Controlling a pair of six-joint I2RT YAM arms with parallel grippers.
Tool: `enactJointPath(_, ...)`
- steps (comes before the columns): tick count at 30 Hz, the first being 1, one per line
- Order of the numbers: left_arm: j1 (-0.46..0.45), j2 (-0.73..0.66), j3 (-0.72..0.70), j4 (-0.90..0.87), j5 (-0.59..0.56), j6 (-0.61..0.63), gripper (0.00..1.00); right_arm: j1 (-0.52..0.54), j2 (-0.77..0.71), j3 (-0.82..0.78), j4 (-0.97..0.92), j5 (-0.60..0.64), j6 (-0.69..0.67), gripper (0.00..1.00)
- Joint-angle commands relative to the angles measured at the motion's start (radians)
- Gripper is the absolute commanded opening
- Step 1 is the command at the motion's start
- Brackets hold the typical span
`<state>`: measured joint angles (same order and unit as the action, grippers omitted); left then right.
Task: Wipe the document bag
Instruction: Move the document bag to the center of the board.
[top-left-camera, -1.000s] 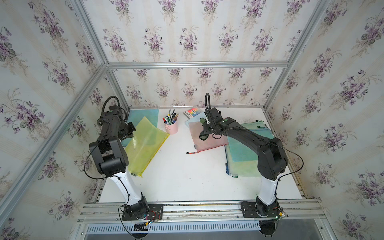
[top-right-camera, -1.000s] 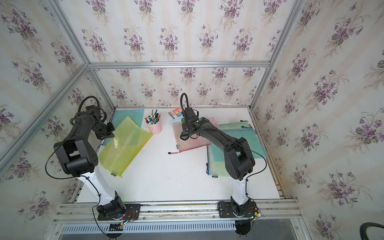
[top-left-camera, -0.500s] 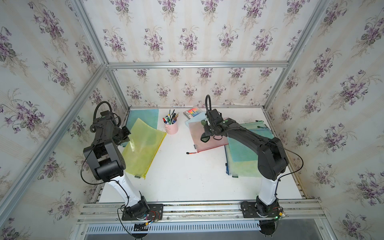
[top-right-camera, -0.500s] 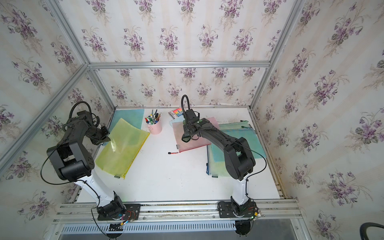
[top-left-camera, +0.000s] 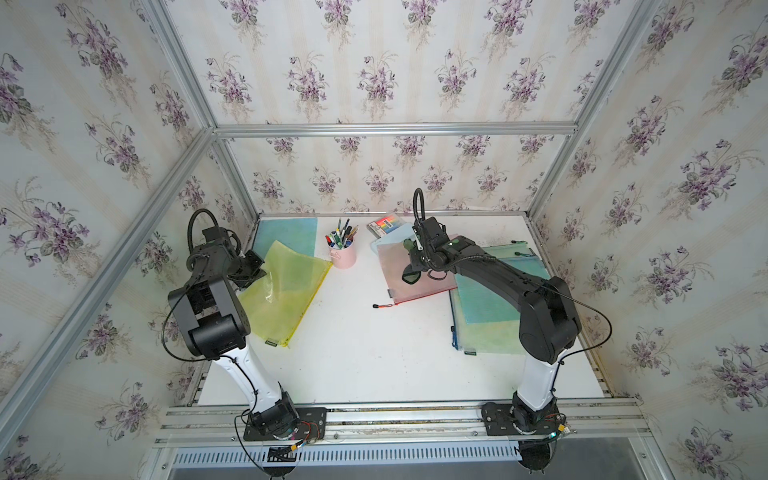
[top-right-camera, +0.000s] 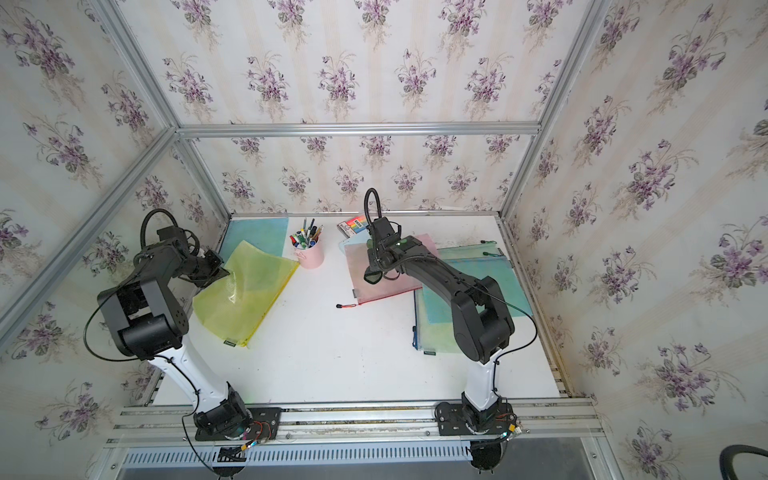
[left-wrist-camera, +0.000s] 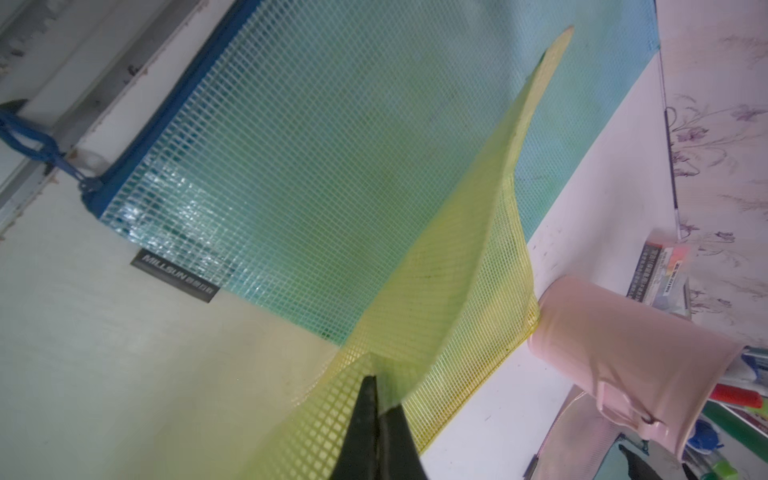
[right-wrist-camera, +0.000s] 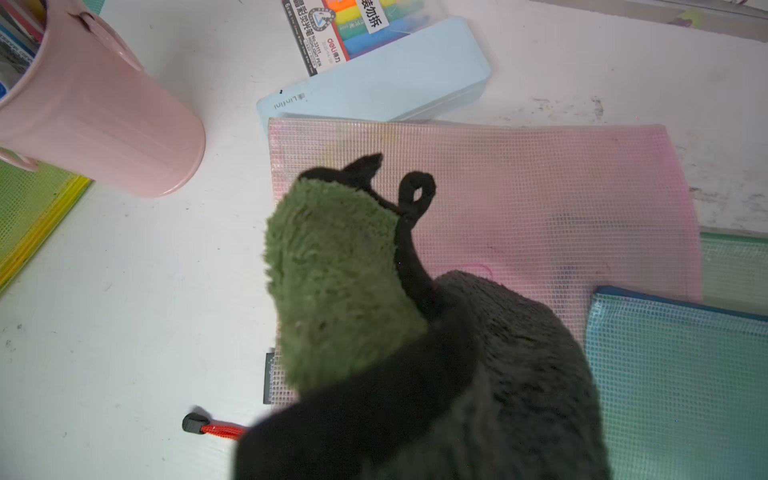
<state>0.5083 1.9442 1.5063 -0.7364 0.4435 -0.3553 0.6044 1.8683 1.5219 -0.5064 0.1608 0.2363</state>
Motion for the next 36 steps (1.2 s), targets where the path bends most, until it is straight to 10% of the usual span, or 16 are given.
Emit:
enactJointPath(1,0.004,0.019,0.035,0.046,0.012,-0.039,0.00,0.000,-0.028,-0.017,0.003,0.028,0.013,0.16)
enactJointPath(16,0.125,-0.072,-0.112,0.084,0.005,0.003,0.00,0.001,-0.084,-0.087,0.011,0.021,0.046,0.16)
enactJointPath(19,0.116,-0.049,-0.102,0.079,0.062,0.033,0.13,0.001,-0.084,-0.083,0.010,0.016,0.037,0.16)
enactJointPath(23,0.072,-0.089,-0.125,0.080,0.028,0.067,0.71,0.001,-0.099,-0.080,0.009,0.018,0.029,0.16)
enactJointPath(27,0.035,-0.202,-0.141,0.038,-0.141,0.109,0.98,0.000,-0.135,-0.080,0.008,0.023,0.018,0.16)
enactJointPath(36,-0.120,-0.446,-0.121,-0.114,-0.459,0.175,1.00,-0.052,-0.261,-0.114,0.005,-0.010,-0.008,0.17)
